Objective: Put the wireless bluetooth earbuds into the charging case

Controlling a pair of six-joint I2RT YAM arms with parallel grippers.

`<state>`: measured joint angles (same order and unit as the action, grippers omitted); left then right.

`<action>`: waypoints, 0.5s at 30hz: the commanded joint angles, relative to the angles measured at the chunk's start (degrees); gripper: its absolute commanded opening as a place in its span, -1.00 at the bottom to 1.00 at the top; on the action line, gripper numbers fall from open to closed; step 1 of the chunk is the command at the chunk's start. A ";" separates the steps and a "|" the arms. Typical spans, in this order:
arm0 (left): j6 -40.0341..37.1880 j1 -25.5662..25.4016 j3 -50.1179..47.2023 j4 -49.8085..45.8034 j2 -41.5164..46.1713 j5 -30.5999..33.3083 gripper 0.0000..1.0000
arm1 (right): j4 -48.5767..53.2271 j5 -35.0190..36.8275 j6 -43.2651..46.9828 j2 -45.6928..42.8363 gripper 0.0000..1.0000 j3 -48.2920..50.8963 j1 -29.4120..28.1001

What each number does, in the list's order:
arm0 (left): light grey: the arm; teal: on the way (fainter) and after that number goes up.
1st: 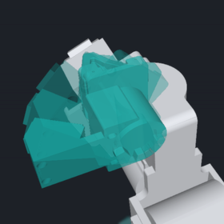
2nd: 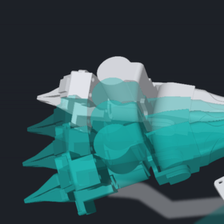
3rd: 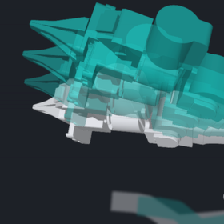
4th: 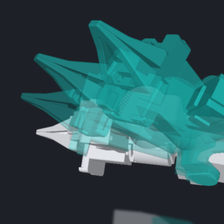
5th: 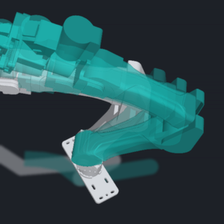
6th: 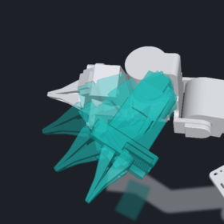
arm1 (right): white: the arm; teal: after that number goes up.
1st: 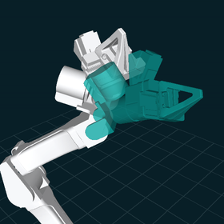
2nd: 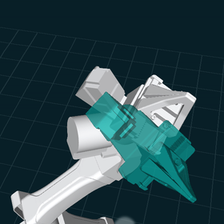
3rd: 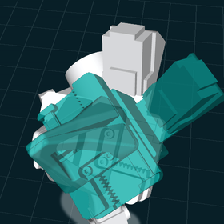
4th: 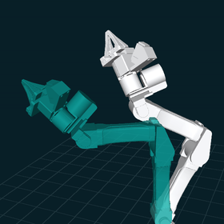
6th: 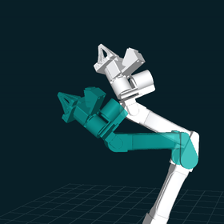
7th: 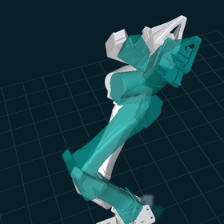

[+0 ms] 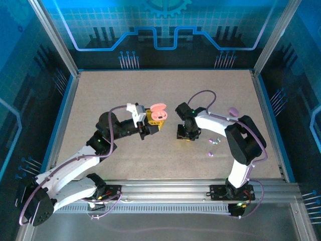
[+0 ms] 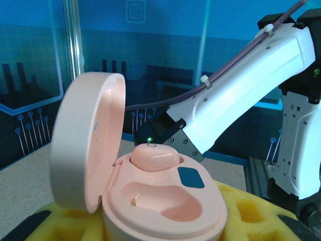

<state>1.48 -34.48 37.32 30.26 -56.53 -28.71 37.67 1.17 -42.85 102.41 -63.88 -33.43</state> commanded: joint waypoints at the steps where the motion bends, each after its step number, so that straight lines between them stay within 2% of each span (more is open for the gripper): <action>1: -0.45 -0.37 0.84 1.85 0.19 0.00 -0.47 | 2.77 2.18 0.67 -1.22 -0.19 -1.32 -0.35; 6: -0.42 -0.35 0.74 1.97 0.20 -0.03 -0.47 | 3.86 3.01 3.22 -1.97 -0.20 -2.31 0.46; 15: 0.02 -0.34 0.72 2.15 0.11 -0.06 -0.47 | 4.04 1.47 7.04 -0.24 -0.36 -4.15 2.55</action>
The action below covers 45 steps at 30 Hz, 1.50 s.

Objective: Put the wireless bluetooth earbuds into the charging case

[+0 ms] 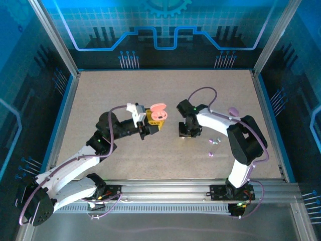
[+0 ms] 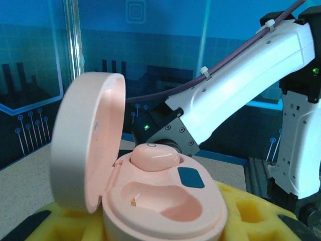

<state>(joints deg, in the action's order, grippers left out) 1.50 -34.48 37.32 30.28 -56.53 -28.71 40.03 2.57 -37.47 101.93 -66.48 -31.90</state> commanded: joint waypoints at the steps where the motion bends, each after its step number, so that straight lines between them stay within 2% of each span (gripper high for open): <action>1: 0.00 -0.37 0.76 2.10 0.11 -0.11 -0.47 | 1.40 -0.29 1.77 0.36 -0.38 -1.40 1.34; 12: -0.09 -0.34 0.84 1.98 0.02 0.05 -0.47 | -0.12 -2.57 1.90 1.17 -0.45 0.66 3.07; 22: 0.00 -0.33 1.15 1.79 -0.22 -0.03 -0.47 | -2.85 -6.52 2.41 -1.17 -0.36 0.91 3.53; 29: 0.16 -0.34 1.09 1.75 -0.06 0.00 -0.47 | -2.85 -6.26 2.35 1.03 -0.36 0.82 3.51; 38: 0.00 -0.36 1.08 1.62 0.12 0.14 -0.47 | -2.75 -5.53 1.64 -1.97 -0.37 0.86 3.51; 45: -0.01 -0.41 1.04 1.62 0.19 -0.02 -0.47 | -2.80 -6.55 2.91 -0.44 -0.45 -1.49 3.51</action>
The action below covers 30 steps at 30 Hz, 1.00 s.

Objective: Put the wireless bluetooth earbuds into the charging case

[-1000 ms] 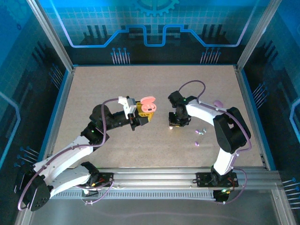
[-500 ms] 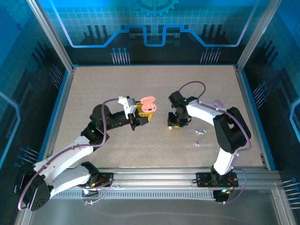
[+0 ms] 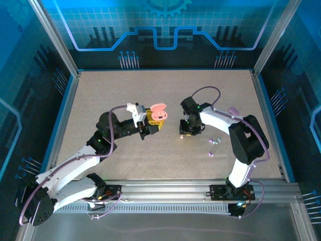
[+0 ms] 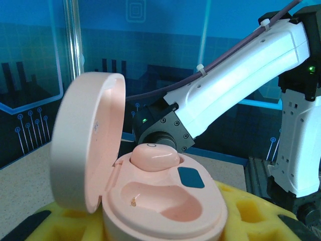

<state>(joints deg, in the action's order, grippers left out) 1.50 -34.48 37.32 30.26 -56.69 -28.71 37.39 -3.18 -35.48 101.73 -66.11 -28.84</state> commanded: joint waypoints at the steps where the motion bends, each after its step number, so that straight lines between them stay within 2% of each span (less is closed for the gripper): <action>1: -0.05 -0.38 0.99 1.64 0.43 0.06 -0.47 | -0.12 -0.98 1.06 0.49 -0.45 -2.16 0.39; 7: -0.23 -0.33 0.89 1.38 0.73 0.28 -0.47 | -0.38 -2.05 1.38 3.28 -0.53 -3.14 0.29; 15: -0.53 -0.33 0.87 0.94 1.14 0.44 -0.47 | -0.14 -2.60 1.50 5.59 -0.53 -4.27 -0.68; 23: -0.53 -0.34 0.91 0.87 1.08 0.38 -0.47 | 5.25 1.45 4.08 9.60 -0.48 -10.65 -4.34; 30: -0.61 -0.34 0.91 0.84 1.38 0.52 -0.47 | 6.99 0.69 5.33 12.17 -0.46 -14.49 -6.44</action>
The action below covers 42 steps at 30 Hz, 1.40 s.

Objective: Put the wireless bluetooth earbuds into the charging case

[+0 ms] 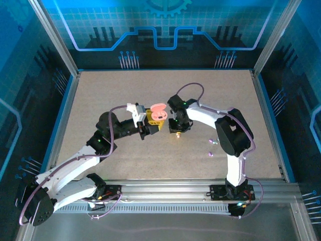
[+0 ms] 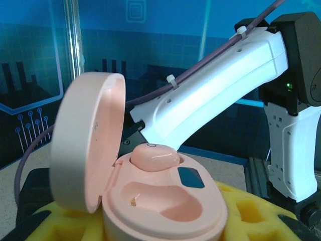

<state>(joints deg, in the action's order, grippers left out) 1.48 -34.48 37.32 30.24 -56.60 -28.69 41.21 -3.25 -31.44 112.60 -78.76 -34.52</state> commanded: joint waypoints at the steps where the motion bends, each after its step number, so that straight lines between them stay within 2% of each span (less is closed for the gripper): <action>1: -0.60 -0.33 0.88 0.76 1.38 0.58 -0.47 | 3.39 1.17 1.37 1.23 -0.45 -2.20 -0.76; 6: -0.77 -0.37 0.77 0.60 1.58 0.61 -0.47 | 3.98 2.42 2.95 0.67 -0.39 -3.46 0.04; 16: -0.46 -0.34 0.64 0.78 1.96 0.58 -0.47 | 6.78 3.47 4.49 5.47 -0.24 -6.87 1.21; 29: -0.42 -0.35 0.61 0.83 1.67 0.57 -0.47 | 9.29 -1.14 10.39 5.88 -0.35 -7.64 -1.14; 42: -0.35 -0.33 0.78 0.49 1.84 0.73 -0.47 | 11.08 -5.01 14.28 2.77 -0.32 -4.00 -2.83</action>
<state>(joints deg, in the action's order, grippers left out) 1.37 -34.48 37.32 30.22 -55.59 -28.67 50.15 -6.09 -19.35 117.67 -83.92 -36.25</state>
